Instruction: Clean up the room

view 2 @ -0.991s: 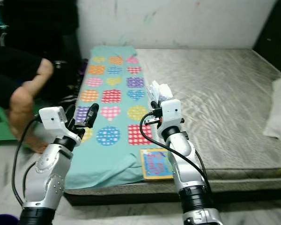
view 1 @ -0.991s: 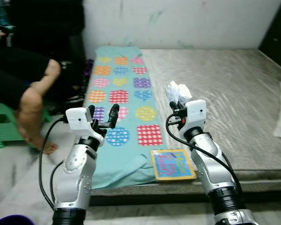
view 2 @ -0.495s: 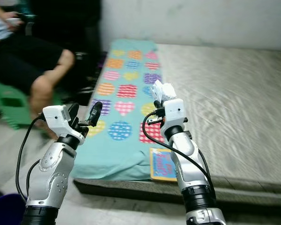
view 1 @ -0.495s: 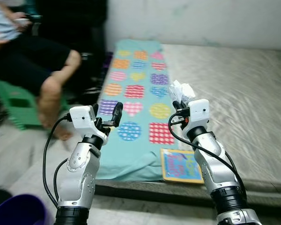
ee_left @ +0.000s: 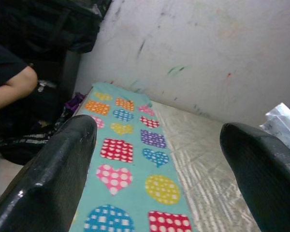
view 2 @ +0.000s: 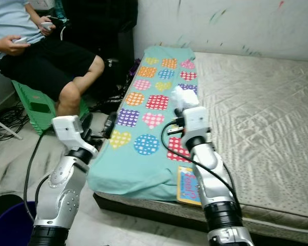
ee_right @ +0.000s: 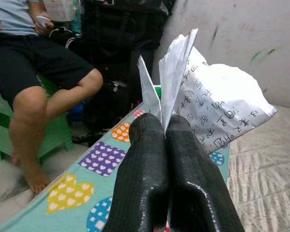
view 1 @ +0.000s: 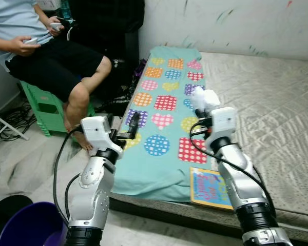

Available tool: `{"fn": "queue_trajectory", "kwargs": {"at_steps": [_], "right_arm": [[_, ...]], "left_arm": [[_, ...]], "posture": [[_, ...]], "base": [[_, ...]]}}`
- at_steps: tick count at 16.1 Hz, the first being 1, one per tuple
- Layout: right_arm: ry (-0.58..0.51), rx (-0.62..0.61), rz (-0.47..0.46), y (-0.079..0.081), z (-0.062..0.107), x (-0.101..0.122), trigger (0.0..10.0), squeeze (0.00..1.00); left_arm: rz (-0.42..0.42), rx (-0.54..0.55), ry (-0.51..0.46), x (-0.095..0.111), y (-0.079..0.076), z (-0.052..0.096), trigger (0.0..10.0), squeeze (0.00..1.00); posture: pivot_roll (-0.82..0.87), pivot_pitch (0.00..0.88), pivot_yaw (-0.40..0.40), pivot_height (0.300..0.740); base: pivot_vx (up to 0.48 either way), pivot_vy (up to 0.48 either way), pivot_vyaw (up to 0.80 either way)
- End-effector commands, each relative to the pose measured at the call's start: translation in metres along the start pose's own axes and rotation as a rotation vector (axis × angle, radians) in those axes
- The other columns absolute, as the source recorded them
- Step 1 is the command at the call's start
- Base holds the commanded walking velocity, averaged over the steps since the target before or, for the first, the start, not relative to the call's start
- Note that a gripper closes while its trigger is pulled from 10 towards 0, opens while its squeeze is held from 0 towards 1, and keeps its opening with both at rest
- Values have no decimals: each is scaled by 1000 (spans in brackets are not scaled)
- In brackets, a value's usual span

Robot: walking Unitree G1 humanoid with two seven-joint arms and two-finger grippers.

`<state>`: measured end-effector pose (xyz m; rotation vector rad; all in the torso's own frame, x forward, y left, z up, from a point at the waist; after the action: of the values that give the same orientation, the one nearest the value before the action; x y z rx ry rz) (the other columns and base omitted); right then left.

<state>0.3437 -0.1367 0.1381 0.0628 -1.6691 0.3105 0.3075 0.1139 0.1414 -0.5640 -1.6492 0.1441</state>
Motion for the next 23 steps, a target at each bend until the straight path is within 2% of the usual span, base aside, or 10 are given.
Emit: {"fn": "queue_trajectory", "kwargs": {"at_steps": [1, 6, 12, 23], "right_arm": [[-25, 20, -9, 7, -2, 6, 10000, 0], [-25, 23, -15, 8, -2, 5, 10000, 0], [-33, 34, 4, 9, -1, 6, 10000, 0], [-38, 52, 17, 13, 0, 6, 10000, 0]], "left_arm": [[-12, 20, -7, 5, 7, 1, 10000, 0], [-18, 22, -6, 5, 6, 1, 10000, 0], [-25, 15, -8, 4, 5, 0, 10000, 0], [-37, 24, -6, 3, 6, 3, 10000, 0]], "posture": [[-89, 0, 21, 740], [-89, 0, 21, 740], [-92, 0, 23, 740], [-86, 0, 21, 740]], "base": [[0, 480, 0], [0, 440, 0], [0, 0, 0], [0, 0, 774]]}}
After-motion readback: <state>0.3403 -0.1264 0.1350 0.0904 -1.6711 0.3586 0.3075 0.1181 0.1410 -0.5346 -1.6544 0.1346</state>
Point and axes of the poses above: a point about 5 cm out from each wrist's last joint towards the gripper, its own z axis pointing back from the gripper into the wrist, its own x axis along the axis of the wrist's last joint, y = z × x, the point moved 1 cm from there along -z, pointing out of the wrist towards the gripper, and after that the axes turned 5 degrees about z, right-handed, at the moved point
